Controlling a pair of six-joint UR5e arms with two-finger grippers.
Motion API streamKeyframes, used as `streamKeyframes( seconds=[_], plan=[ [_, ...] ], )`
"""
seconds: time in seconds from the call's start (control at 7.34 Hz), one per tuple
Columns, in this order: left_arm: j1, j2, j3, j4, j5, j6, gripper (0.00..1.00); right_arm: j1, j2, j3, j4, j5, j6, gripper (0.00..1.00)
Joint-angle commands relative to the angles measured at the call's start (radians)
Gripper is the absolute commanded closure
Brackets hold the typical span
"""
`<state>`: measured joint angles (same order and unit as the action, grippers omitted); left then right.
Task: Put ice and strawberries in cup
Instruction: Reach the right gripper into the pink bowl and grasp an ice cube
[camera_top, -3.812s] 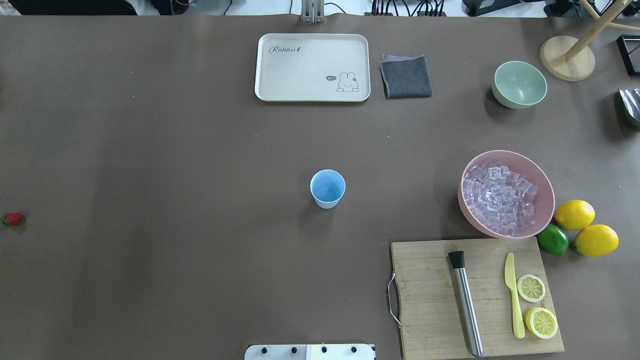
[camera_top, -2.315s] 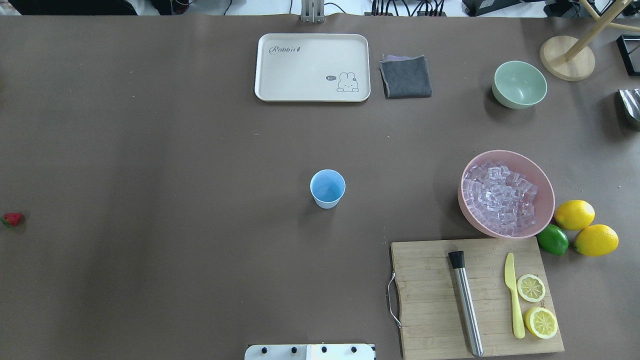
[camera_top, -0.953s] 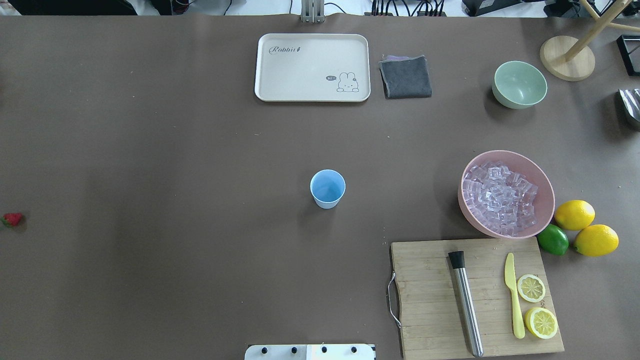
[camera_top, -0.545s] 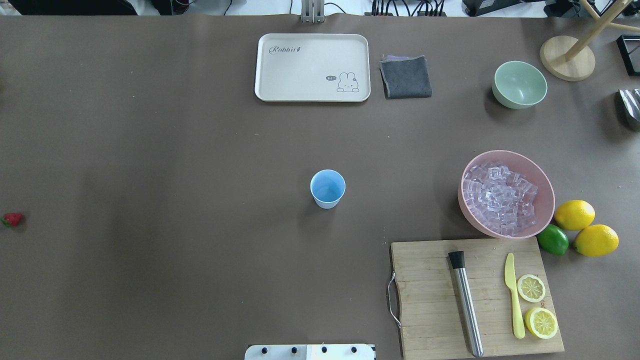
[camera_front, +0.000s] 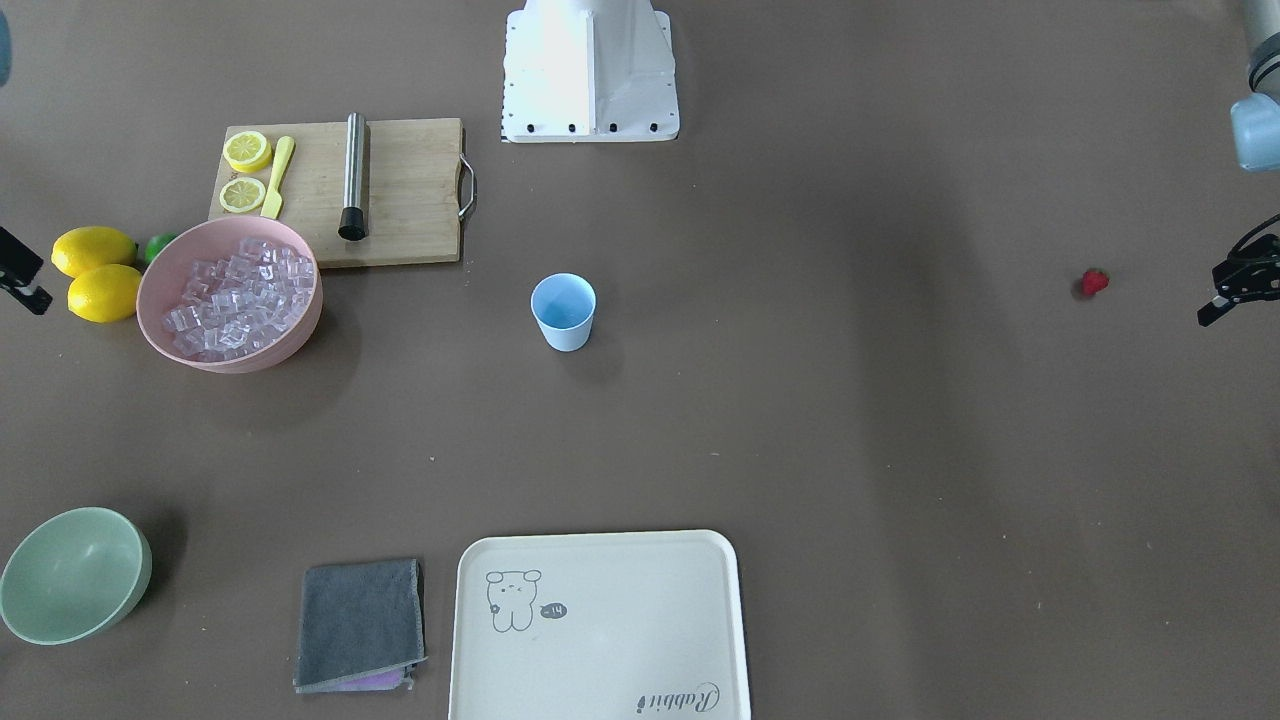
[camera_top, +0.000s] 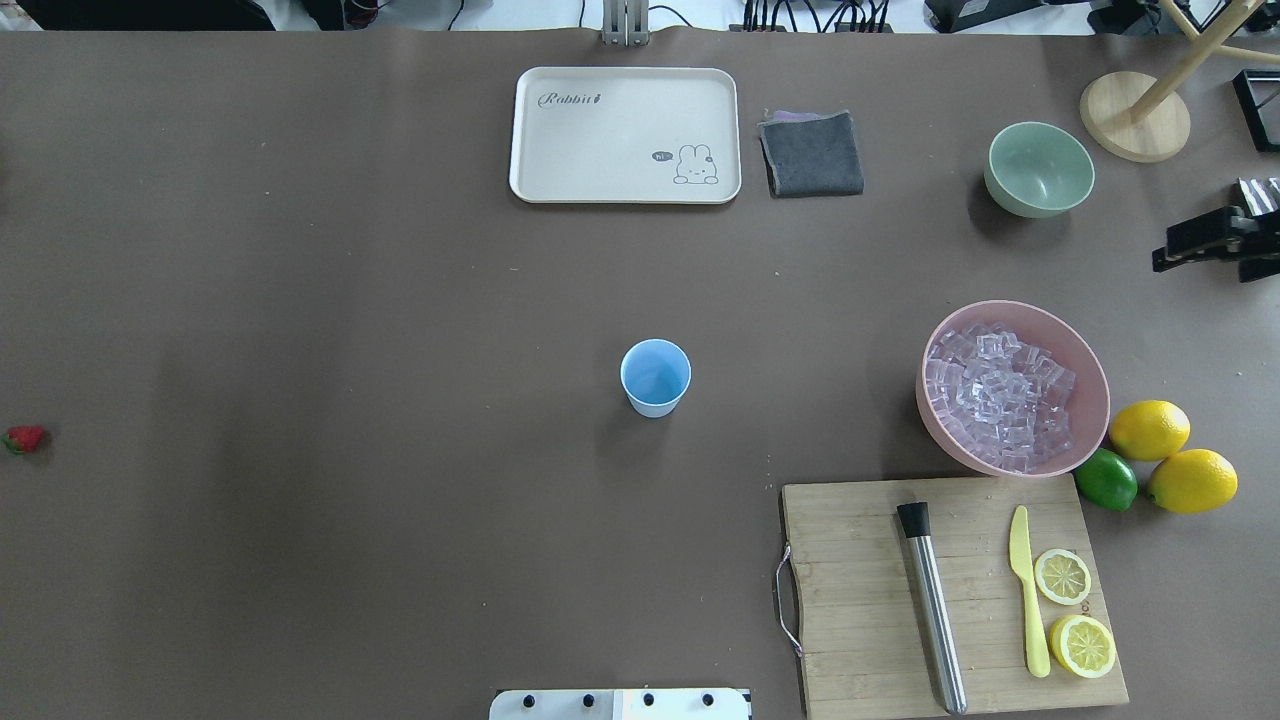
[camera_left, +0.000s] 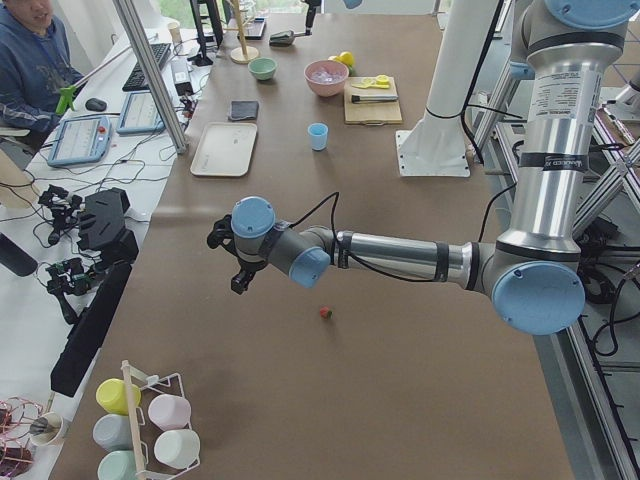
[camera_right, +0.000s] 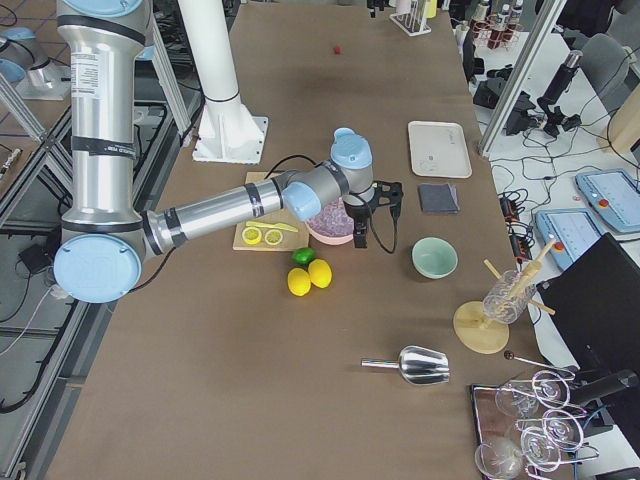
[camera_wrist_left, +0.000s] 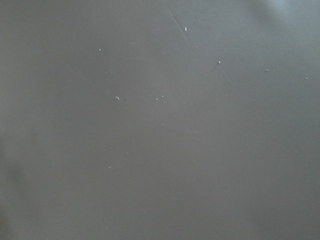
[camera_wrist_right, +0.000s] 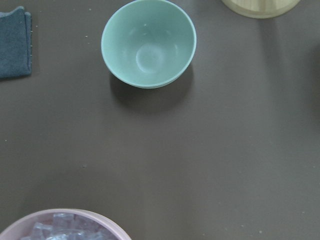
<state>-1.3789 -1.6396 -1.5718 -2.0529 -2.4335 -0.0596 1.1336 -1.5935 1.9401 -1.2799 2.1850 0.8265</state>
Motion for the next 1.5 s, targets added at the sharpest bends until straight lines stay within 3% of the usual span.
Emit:
streamKeyframes(
  seconds=[0.0,0.54,0.68,0.95,1.36],
  plan=[
    [0.000,0.001,-0.005,-0.001,0.001,0.000,0.02,-0.153,0.058,0.002,-0.003,-0.111,0.173,0.01],
    [0.000,0.000,-0.008,-0.001,0.001,-0.002,0.02,-0.300,0.040,0.049,0.007,-0.194,0.311,0.06],
    [0.000,-0.002,-0.008,-0.001,0.001,-0.002,0.02,-0.322,0.032,0.053,0.028,-0.208,0.321,0.07],
    [0.000,-0.002,-0.010,-0.001,0.001,-0.002,0.02,-0.353,0.015,0.048,0.074,-0.229,0.332,0.19],
    [0.000,-0.002,-0.010,-0.001,0.001,-0.002,0.02,-0.411,0.012,0.042,0.071,-0.284,0.313,0.21]
  ],
)
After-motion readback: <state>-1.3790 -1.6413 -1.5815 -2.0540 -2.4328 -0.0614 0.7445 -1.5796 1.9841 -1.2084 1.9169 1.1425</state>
